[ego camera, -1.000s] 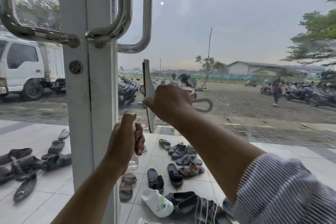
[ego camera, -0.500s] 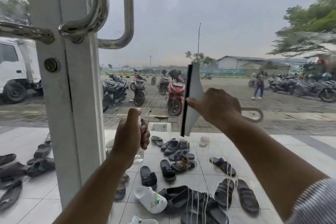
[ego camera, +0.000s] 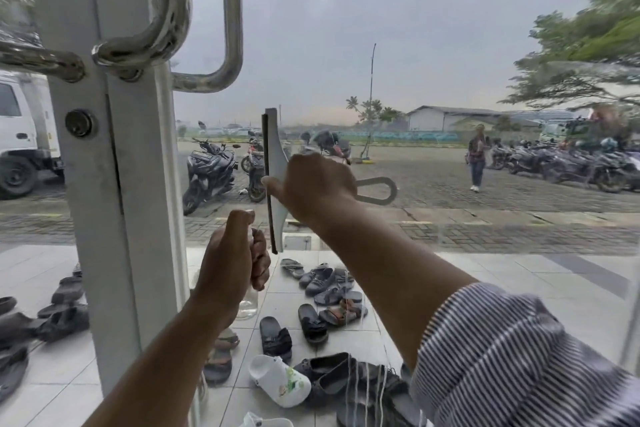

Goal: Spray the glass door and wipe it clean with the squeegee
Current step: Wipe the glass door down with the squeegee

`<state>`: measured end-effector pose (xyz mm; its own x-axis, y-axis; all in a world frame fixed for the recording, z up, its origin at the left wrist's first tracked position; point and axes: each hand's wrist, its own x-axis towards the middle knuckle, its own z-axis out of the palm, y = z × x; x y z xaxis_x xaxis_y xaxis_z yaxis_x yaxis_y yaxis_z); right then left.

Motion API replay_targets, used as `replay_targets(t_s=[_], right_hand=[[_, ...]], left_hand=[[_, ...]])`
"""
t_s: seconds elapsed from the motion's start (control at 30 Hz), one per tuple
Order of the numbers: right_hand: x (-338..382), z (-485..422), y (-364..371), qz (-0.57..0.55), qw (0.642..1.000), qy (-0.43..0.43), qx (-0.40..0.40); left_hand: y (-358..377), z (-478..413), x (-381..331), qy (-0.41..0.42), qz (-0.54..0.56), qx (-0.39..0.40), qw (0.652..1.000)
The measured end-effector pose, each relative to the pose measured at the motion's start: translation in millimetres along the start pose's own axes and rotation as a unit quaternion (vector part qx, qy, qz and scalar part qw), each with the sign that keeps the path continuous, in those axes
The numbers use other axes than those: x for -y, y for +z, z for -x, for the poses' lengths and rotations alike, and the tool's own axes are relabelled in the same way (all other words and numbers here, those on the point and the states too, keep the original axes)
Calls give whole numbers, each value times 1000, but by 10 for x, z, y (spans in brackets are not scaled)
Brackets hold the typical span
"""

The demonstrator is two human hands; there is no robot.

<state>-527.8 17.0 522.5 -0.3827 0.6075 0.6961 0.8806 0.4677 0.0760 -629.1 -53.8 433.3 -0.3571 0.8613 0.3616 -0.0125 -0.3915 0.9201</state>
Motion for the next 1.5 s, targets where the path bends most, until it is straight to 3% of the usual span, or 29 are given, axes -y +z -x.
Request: replay_targets(t_s=[0.4,0.67,0.87,0.97,1.1,1.23,1.37,1.5], right_hand=[[-1555,624,-49,-54,980,192,-22],[-2330,1382,311,-185,905,381,-46],[-2343,1383,272,-223,900,373,-35],[-2310,1332,86,-169,930,323,-58],[-2300,1067,-157,-72,976,191,-77],[-2486,984,-242,-13,983,172,-64],[-2914,1199,-272,-88,957,263,-87],[-3292,1500,-89,-250,878,393,-110]], left_hand=[[641,-166,2,-11,1,58,998],[1177,-127,95,-2,-1,120,993],[1339,-38,185,-6,-14,127,992],[1372,-1,227,-7,-8,130,991],[1484,22,295,-8,-7,134,991],[1619,37,333,-3,-18,141,990],[1796,67,349,0,-24,145,989],[1936,108,347,-3,-24,149,988]])
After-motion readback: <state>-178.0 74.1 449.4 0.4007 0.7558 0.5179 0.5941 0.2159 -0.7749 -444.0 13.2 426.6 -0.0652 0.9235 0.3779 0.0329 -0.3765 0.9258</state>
